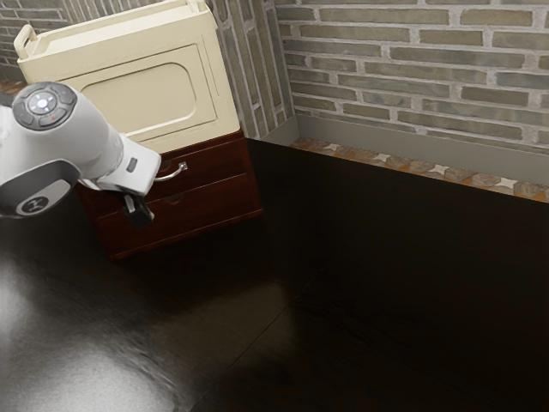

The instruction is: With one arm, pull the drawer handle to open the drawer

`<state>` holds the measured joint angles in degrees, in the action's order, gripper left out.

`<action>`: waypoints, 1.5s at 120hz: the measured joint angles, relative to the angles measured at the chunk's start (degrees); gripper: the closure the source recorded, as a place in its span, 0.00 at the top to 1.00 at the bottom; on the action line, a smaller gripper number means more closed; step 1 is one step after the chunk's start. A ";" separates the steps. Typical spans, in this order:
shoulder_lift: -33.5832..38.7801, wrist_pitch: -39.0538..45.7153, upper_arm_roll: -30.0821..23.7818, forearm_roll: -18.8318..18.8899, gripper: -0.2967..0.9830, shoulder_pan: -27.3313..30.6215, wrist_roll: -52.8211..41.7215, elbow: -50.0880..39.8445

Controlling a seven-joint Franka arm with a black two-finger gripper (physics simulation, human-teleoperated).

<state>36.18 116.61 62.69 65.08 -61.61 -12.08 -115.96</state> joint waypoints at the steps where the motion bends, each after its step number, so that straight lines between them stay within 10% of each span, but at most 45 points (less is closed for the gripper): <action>1: -0.08 0.10 0.15 0.04 0.77 -0.29 -0.04 0.14; 118: -1.57 8.95 27.45 0.61 0.77 -23.52 -9.81 12.17; 180: -1.36 11.48 30.94 0.34 0.77 -26.44 -12.39 12.50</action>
<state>34.82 128.08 93.63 65.42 -88.05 -24.46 -103.46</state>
